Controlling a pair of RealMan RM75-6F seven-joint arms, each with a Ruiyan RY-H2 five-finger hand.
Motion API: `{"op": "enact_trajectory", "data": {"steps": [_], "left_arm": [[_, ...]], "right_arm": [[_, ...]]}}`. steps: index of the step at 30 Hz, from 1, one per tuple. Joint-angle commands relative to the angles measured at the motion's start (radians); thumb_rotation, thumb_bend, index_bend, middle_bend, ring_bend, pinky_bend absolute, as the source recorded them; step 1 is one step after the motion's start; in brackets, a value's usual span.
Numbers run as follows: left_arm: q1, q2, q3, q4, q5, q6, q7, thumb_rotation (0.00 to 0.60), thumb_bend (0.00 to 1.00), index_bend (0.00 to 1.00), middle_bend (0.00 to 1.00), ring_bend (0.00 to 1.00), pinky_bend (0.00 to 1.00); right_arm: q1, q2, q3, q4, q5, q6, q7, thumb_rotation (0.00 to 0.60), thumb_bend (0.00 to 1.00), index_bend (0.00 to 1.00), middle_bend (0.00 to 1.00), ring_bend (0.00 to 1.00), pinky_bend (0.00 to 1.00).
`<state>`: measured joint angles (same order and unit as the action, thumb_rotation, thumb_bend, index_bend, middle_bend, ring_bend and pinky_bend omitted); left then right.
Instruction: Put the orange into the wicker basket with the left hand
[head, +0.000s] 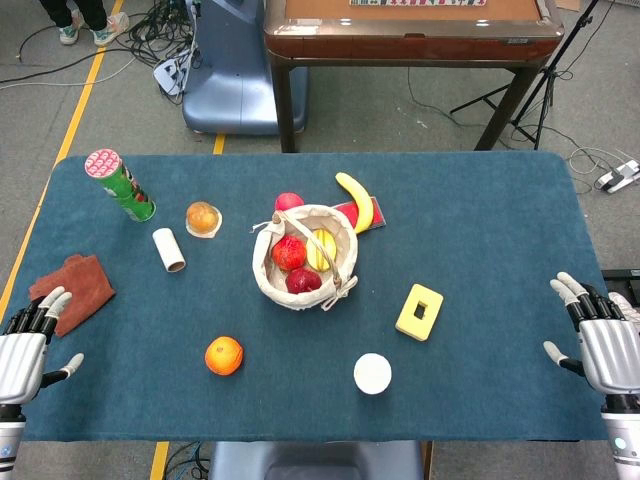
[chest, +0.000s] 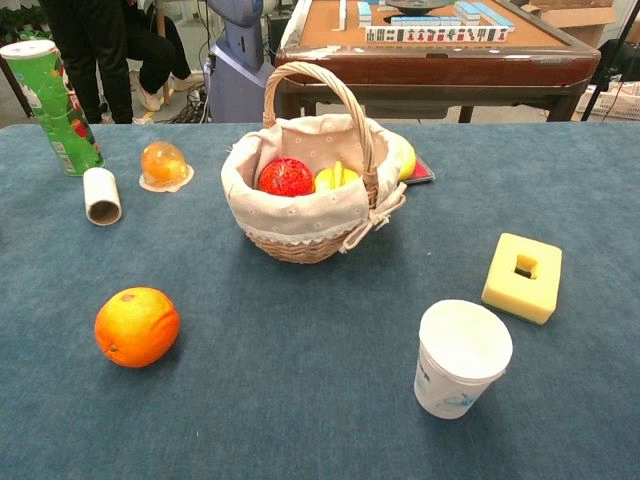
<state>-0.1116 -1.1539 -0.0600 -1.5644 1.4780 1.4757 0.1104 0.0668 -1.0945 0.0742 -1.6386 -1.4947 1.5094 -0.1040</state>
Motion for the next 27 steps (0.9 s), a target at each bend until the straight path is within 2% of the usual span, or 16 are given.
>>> {"op": "enact_trajectory", "data": {"steps": [1,10,16,27], "left_arm": [[-0.003,0.004,-0.001,-0.003,-0.002,-0.004,-0.002,0.6,0.22,0.1,0.08,0.1,0.15],[-0.01,0.011,-0.001,-0.003,0.01,-0.006,-0.016,0.6,0.22,0.1,0.08,0.1,0.15],[-0.044,0.031,0.006,0.008,0.055,-0.041,-0.078,0.6,0.22,0.1,0.08,0.1,0.15],[-0.188,0.042,0.077,0.049,0.268,-0.171,-0.267,0.6,0.22,0.11,0.08,0.1,0.15]], "right_arm": [[-0.002,0.001,0.002,0.003,-0.001,0.005,0.002,0.6,0.13,0.15,0.14,0.12,0.27],[-0.006,0.007,0.009,0.001,-0.004,0.02,0.009,0.6,0.13,0.15,0.14,0.12,0.27],[-0.004,0.022,0.024,-0.004,-0.004,0.035,0.002,0.6,0.13,0.15,0.14,0.12,0.27],[0.007,0.041,0.029,-0.022,0.0,0.018,-0.014,0.6,0.13,0.15,0.14,0.12,0.27]]}}
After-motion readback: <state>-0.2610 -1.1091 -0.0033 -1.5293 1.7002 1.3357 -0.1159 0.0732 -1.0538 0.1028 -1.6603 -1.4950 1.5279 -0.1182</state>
